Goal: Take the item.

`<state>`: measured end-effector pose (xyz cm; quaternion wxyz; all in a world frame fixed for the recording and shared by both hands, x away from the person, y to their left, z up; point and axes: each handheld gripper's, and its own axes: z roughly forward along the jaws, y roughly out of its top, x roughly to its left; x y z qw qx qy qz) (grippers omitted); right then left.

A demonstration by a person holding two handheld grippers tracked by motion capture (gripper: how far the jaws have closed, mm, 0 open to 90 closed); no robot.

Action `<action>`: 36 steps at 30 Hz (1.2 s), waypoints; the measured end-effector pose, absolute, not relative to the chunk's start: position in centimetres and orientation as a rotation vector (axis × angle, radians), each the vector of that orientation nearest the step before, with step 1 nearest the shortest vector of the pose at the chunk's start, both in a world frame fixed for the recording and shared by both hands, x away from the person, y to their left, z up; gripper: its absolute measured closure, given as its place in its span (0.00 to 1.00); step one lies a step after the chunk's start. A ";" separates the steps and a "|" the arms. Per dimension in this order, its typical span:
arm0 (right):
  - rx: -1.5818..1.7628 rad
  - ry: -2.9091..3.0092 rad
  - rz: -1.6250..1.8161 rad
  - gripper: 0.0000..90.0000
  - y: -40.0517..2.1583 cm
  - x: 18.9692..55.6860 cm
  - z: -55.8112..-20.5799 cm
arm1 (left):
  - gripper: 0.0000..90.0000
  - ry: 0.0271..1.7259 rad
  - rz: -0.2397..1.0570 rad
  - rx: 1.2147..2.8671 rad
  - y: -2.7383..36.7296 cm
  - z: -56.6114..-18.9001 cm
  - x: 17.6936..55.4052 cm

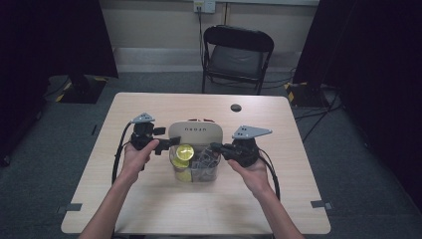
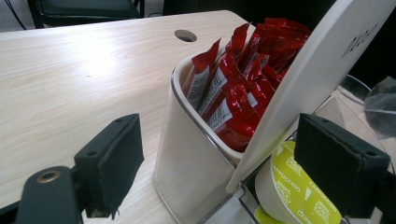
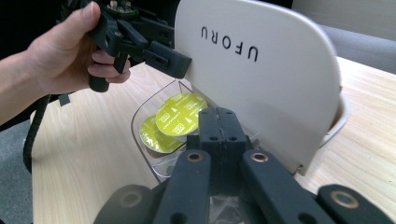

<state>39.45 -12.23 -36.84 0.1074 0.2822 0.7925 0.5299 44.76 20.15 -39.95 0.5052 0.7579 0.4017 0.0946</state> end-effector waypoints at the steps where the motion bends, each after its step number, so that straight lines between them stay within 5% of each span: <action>1: 0.834 2.328 1.564 1.00 -12.4 39.4 -36.7 | 0.17 0.969 0.227 1.829 20.2 -40.0 44.8; 36: 0.890 2.238 1.581 1.00 -16.5 39.2 -35.6 | 0.18 0.971 0.229 1.839 20.1 -39.9 44.7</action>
